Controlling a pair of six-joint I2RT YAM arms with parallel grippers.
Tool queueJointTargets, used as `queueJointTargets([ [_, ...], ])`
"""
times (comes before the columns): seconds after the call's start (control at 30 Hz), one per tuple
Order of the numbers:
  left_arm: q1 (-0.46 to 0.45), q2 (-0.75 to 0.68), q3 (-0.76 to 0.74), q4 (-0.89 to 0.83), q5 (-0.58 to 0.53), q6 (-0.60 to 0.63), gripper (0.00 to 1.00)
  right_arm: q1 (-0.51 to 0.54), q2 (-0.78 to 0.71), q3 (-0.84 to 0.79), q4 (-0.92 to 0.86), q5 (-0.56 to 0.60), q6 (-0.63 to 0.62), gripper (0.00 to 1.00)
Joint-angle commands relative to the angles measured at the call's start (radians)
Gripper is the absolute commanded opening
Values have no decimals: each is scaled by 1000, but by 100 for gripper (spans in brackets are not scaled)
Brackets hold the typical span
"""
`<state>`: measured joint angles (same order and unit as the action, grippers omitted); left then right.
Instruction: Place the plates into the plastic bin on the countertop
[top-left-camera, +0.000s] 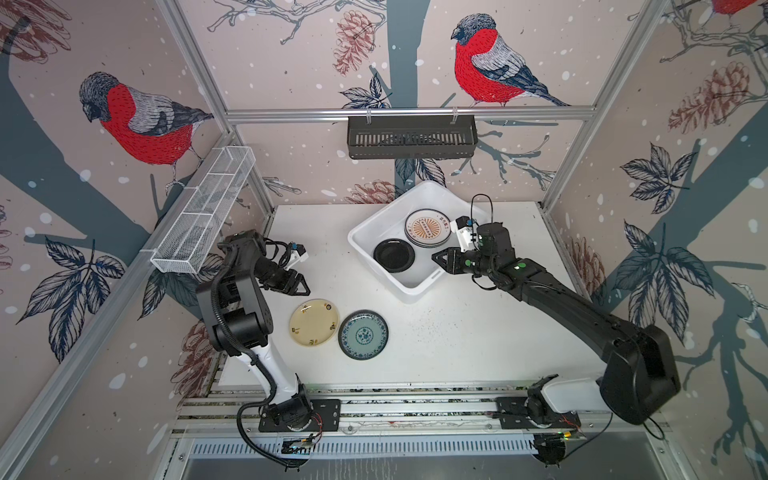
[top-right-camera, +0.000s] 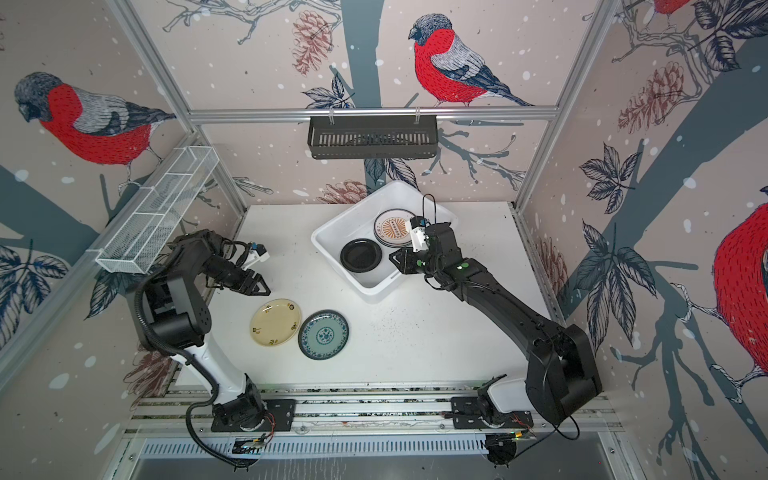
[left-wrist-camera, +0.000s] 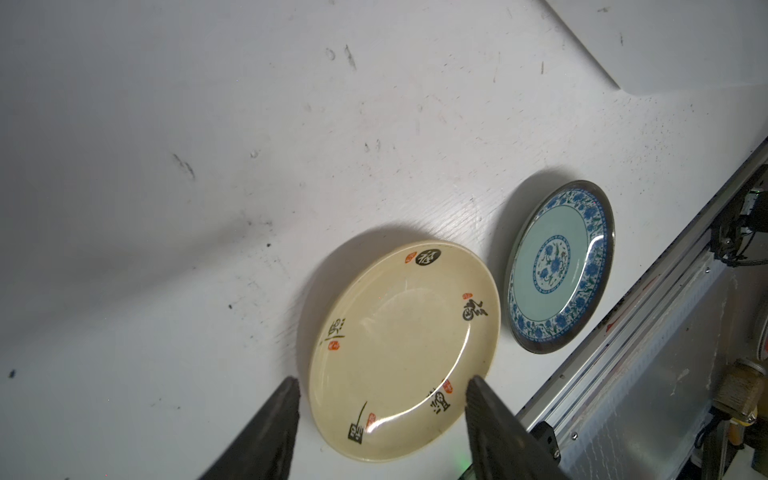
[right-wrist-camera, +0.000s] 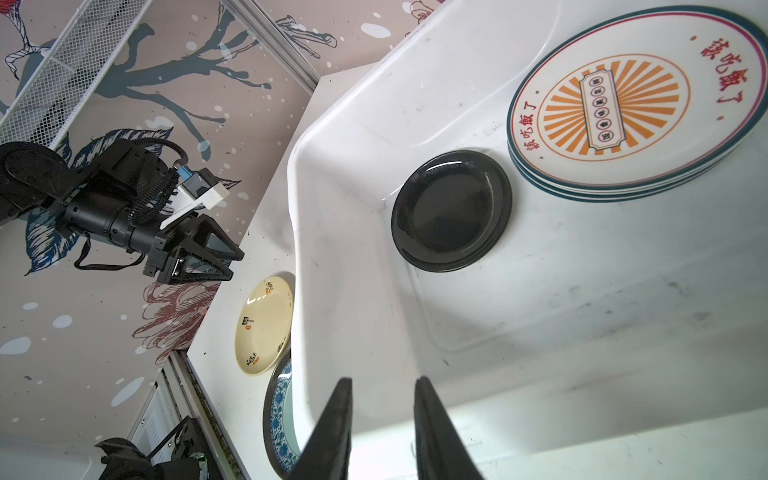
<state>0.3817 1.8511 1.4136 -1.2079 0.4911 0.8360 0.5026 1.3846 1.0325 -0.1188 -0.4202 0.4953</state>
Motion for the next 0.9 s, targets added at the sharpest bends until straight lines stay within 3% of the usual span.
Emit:
queueJointTargets([
  [0.0,15,3,-38,-27,3,45,62,1,6,-6,56,-11,14,28],
  [0.27,44,2,-155,39,-17,47,59,9,4,-9,68,-15,22,28],
  [0.6,158,44,-132,57,7,59,57,21,21,-40,118,-23,51,28],
  [0.87,164,71,-174,88,10,61,55,33,47,-23,119,-25,52,28],
])
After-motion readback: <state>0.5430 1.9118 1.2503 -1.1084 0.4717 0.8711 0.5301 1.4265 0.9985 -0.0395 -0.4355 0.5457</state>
